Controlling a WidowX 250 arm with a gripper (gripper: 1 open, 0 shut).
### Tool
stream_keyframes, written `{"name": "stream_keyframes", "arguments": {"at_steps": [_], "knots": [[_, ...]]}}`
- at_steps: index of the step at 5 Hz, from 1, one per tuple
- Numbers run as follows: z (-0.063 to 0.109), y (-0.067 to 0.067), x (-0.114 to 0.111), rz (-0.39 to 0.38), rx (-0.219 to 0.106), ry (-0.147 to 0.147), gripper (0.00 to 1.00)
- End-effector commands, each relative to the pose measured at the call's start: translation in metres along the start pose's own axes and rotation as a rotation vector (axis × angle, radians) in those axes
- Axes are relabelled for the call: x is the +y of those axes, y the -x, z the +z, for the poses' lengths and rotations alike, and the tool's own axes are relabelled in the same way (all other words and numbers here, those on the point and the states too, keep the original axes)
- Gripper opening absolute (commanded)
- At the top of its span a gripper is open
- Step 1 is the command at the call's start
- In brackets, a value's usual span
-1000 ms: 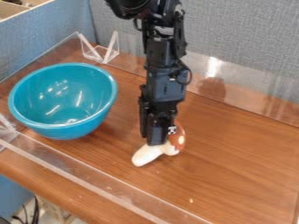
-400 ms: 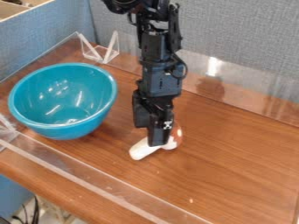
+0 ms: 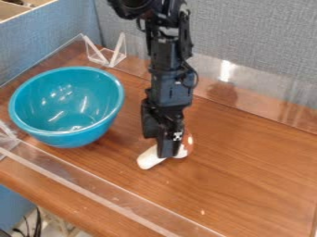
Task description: Put the mushroom in the blue bowl
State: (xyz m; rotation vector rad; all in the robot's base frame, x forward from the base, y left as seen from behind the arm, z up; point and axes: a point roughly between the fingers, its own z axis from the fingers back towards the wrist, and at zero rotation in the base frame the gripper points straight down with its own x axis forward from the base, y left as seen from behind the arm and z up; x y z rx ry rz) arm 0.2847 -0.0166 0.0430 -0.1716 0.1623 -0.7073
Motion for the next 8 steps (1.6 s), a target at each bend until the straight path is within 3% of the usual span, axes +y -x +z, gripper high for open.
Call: {"name": "stream_keyframes", "arguments": {"at_steps": [1, 2, 3, 4, 6, 7, 8], "knots": [[0.006, 0.000, 0.006, -0.003, -0.022, -0.025, 1.00], [0.001, 0.000, 0.007, -0.004, -0.016, -0.020, 1.00], [0.002, 0.001, 0.008, -0.007, -0.016, -0.016, 0.00], [0.010, 0.004, 0.008, 0.010, -0.034, -0.011, 0.00], [0.044, 0.015, 0.010, 0.096, -0.101, -0.004, 0.00], [0.066, 0.029, 0.016, 0.161, -0.118, -0.011, 0.00], [0.085, 0.050, 0.031, 0.234, -0.112, -0.028, 0.00]]}}
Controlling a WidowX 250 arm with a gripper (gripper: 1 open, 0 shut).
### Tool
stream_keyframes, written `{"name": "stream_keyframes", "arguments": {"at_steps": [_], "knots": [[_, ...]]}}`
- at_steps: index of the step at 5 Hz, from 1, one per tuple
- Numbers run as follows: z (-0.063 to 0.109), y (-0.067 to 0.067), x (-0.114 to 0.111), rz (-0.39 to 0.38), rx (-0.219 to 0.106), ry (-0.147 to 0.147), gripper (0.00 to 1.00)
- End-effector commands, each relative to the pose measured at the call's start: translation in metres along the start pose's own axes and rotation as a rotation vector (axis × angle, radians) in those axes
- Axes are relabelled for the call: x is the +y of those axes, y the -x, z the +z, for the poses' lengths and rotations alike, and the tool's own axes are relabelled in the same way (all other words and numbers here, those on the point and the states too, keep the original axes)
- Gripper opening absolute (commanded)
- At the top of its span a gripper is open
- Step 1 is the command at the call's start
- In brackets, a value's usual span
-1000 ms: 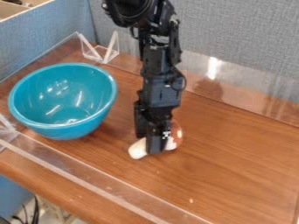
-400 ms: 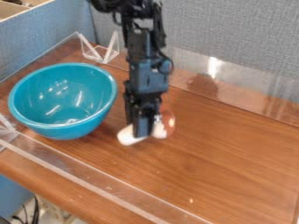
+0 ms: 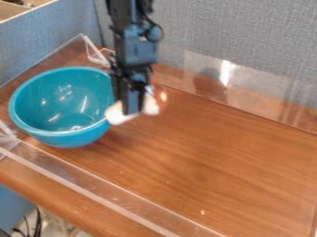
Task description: Put the mushroom in the blue bowl
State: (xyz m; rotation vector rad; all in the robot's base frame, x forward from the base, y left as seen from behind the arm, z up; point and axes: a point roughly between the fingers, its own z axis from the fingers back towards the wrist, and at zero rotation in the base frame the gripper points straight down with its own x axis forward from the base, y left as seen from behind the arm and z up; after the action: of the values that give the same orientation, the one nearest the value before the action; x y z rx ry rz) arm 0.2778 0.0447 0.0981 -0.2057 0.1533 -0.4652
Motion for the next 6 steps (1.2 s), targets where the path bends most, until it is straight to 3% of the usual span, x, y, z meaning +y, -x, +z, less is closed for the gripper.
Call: {"name": "stream_keyframes", "arguments": {"at_steps": [1, 2, 3, 4, 6], "knots": [[0.040, 0.018, 0.024, 0.075, -0.072, -0.076, 0.00], [0.039, 0.030, 0.038, 0.111, -0.060, -0.079, 0.00], [0.038, 0.030, 0.038, 0.115, -0.056, -0.077, 1.00], [0.038, 0.030, 0.038, 0.118, -0.053, -0.076, 1.00], [0.058, 0.027, 0.024, 0.108, -0.083, -0.115, 1.00]]}}
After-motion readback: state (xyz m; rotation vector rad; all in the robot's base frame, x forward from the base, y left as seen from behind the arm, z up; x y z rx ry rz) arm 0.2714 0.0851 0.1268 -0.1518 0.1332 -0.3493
